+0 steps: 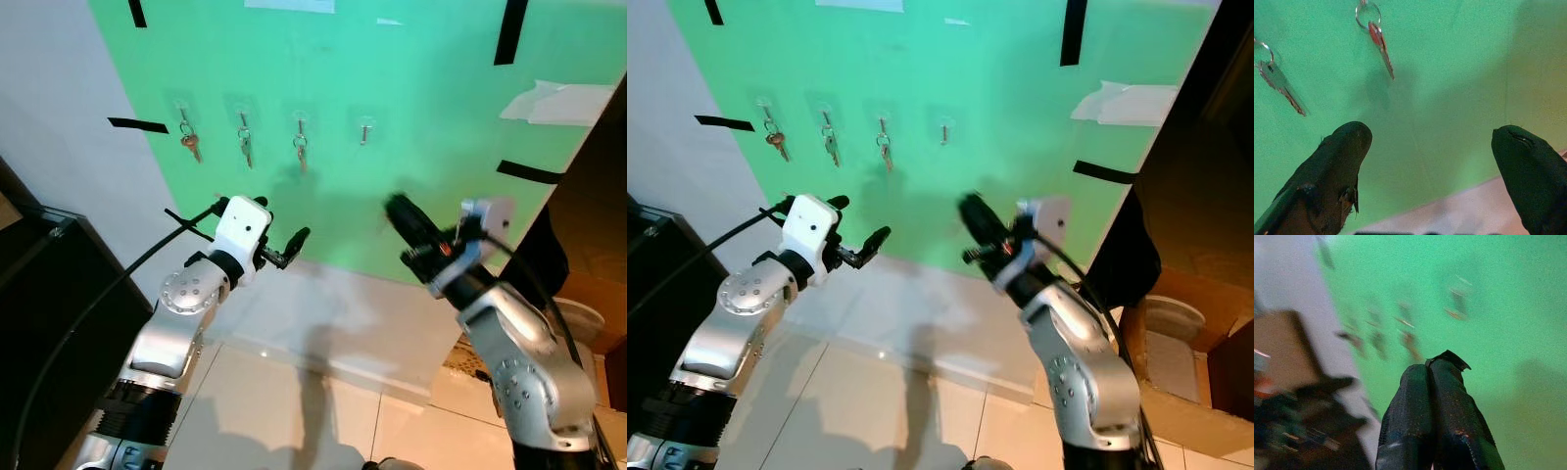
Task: Hang keys on a hook
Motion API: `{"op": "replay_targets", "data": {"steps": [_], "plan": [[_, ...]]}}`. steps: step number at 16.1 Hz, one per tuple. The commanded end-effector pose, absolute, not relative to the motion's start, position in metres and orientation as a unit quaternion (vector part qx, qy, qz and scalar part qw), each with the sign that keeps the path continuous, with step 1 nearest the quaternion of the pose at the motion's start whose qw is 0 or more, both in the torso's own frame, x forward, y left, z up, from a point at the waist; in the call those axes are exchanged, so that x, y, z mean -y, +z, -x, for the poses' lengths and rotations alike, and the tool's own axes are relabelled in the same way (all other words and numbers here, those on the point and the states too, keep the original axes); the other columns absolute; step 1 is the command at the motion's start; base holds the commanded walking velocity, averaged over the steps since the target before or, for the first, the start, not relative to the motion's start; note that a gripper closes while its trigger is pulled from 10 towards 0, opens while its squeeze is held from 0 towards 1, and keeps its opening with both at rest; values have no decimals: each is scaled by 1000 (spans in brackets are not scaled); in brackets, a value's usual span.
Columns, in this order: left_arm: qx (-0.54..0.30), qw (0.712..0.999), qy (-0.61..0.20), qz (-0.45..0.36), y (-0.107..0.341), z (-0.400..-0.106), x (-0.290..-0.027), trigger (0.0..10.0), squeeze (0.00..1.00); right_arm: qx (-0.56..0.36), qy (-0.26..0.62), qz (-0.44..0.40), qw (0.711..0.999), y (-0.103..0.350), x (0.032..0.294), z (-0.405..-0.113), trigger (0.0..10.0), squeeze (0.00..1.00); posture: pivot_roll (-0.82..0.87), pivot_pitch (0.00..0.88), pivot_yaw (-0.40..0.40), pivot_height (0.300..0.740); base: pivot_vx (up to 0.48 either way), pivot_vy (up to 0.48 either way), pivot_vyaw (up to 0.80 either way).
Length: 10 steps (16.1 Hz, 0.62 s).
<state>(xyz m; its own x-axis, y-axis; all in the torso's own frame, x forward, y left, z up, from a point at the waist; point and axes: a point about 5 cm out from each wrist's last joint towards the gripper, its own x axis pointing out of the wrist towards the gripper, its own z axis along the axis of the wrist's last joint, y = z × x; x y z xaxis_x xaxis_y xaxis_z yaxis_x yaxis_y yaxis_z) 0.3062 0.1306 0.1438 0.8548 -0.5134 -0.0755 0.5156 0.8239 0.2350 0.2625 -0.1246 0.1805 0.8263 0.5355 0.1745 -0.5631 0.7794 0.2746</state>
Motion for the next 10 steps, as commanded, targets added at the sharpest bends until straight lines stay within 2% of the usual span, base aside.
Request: {"op": "replay_targets", "data": {"steps": [1,3,7,10], "plan": [[1,955,-270,-120,147,-305,-137,10000,412,52,319,-175,930,189,122,-261,10000,0,-116,0,57,740,0,0,0],[2,952,-281,-117,149,-304,-136,10000,412,53,327,-177,927,192,121,-265,10000,0,-111,0,52,740,0,0,0],[1,950,-289,-116,148,-301,-136,10000,416,46,328,-159,930,192,122,-267,10000,0,-105,0,45,740,278,0,0],[-1,948,-295,-117,148,-300,-136,10000,420,41,333,-143,931,190,118,-265,10000,0,-104,0,49,740,306,0,800]]}}
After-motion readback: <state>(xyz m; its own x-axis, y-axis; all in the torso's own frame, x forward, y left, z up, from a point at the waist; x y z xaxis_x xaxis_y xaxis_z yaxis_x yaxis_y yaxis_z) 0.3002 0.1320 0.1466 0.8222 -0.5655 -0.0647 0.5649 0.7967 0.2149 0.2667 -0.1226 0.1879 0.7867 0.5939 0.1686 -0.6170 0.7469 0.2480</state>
